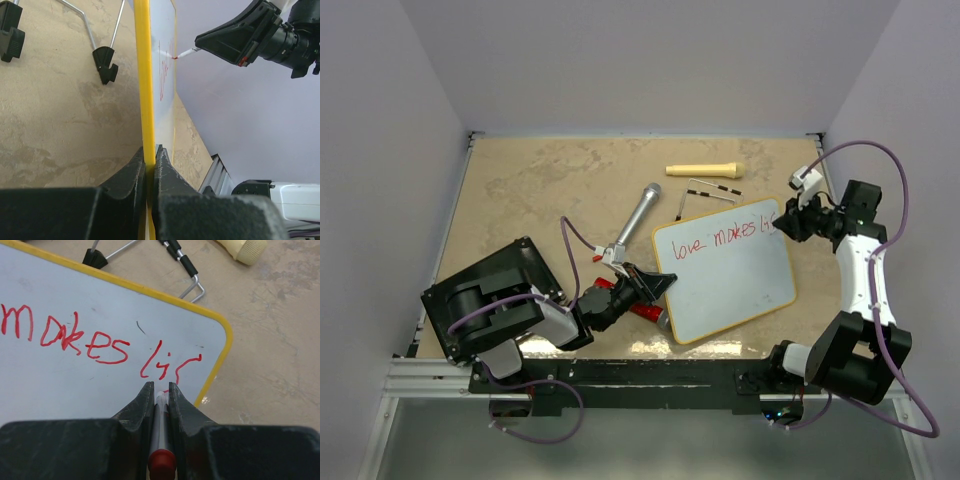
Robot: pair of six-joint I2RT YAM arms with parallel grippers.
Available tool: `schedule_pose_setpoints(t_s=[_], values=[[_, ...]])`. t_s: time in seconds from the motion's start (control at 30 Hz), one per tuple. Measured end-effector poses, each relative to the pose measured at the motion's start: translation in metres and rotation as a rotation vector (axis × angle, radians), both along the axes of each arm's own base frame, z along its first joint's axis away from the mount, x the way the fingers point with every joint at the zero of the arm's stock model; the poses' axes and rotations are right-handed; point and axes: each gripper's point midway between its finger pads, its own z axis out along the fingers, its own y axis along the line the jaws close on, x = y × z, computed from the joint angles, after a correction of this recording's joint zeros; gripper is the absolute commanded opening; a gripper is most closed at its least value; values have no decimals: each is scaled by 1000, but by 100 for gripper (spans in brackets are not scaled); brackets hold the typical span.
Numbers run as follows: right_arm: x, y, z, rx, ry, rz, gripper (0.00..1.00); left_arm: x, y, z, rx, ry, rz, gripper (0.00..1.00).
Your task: Write a sentence on the whiteboard
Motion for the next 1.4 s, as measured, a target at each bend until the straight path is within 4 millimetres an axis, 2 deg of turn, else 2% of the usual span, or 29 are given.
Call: schedule_pose_setpoints(t_s=[0.1,0.3,0.67,0.93,1.4], values=[[-3,6,3,26,6,24,0,0,0,0,1,-2,-2,0],[5,6,19,49,-40,2,0,0,0,0,2,-5,-3,0],[13,2,16,56,-33,-25,0,-1,0,0,4,-8,-5,0],[29,-10,26,37,-91,-90,0,-1,0,0,5,-8,-5,0],[18,-7,17,21,-50,-63,0,0,0,0,4,-9,-6,0]])
